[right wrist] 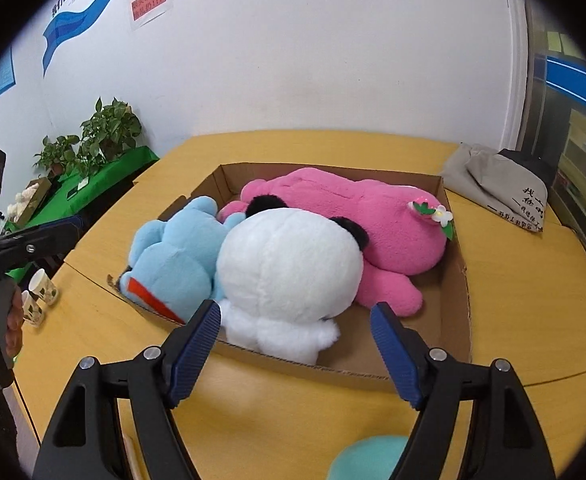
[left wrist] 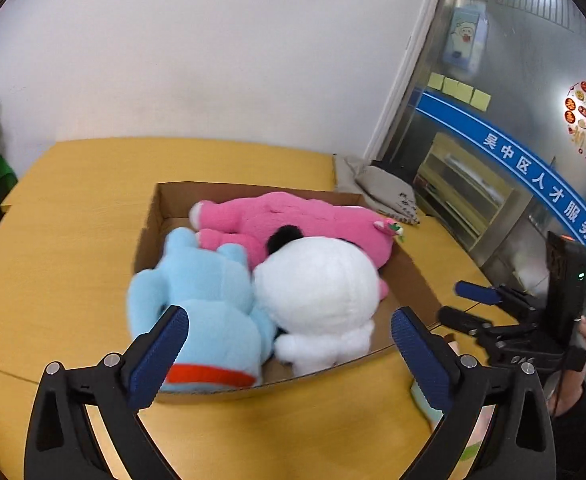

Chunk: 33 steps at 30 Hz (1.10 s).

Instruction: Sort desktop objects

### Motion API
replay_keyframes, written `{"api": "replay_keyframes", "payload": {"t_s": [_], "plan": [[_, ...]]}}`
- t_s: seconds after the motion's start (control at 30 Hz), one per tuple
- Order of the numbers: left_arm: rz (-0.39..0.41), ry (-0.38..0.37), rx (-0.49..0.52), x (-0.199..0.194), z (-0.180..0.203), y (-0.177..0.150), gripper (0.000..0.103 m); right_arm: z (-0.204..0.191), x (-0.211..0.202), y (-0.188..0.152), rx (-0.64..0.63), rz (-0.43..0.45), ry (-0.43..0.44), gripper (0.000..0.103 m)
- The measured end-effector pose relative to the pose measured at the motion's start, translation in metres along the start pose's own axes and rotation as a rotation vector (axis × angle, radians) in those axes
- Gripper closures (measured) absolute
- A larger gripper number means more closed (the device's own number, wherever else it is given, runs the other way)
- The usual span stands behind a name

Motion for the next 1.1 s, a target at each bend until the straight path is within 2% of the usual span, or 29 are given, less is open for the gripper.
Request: {"api": "replay_keyframes", "payload": {"t_s": [0.1,0.2,0.23,0.27,0.37,0.5,0.6,0.73,0.83,0.9,1.03,1.1], "plan": [[-0.028,0.020,0.051,0.017,-0.008,-0.001,0.000,-0.014,-0.007,-0.005,0.001,0.011,0.012,0.026],[-0.112,0.006,0.092,0.053,-0.014,-0.011,0.003,-0.024,-0.011,-0.011,-0.012,0.001,0.025,0.026],[-0.139,-0.004,0.105,0.064,-0.014,-0.014,0.006,-0.025,-0.013,-0.013,-0.011,0.000,0.023,0.026],[-0.161,-0.001,0.125,0.075,-0.014,-0.018,0.010,-0.025,-0.014,-0.013,-0.005,0.000,0.024,0.026],[-0.229,0.033,0.175,0.105,-0.010,-0.029,0.011,-0.021,-0.014,-0.017,0.017,-0.005,0.029,0.026],[-0.291,0.079,0.173,0.135,-0.019,-0.044,0.008,-0.013,-0.010,-0.021,0.033,-0.025,0.024,0.026],[-0.322,0.069,0.160,0.144,-0.021,-0.048,0.001,-0.008,-0.005,-0.022,0.050,-0.032,0.034,0.026],[-0.366,0.083,0.168,0.151,-0.015,-0.050,0.000,-0.006,0.003,-0.020,0.070,-0.031,0.059,0.026],[-0.362,0.066,0.134,0.146,-0.015,-0.046,0.001,-0.009,0.004,-0.021,0.068,-0.026,0.088,0.026],[-0.327,0.015,0.062,0.128,-0.023,-0.035,0.004,-0.008,0.002,-0.022,0.071,-0.019,0.107,0.026],[-0.183,-0.076,0.033,0.074,-0.034,-0.004,0.006,0.001,-0.002,-0.023,0.089,-0.010,0.124,0.026],[-0.140,-0.121,0.041,0.060,-0.033,0.014,0.004,0.005,-0.001,-0.024,0.099,-0.008,0.130,0.026]]}}
Point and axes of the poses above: each gripper's, at about its wrist camera, not at the fingertips, and x roughly the way its jaws point, z to its right, y to its top, the point moved 4 cm from there along x, roughly the way its jaws point, and after that the axes turned 15 degrees about y, right-handed, at the moved point
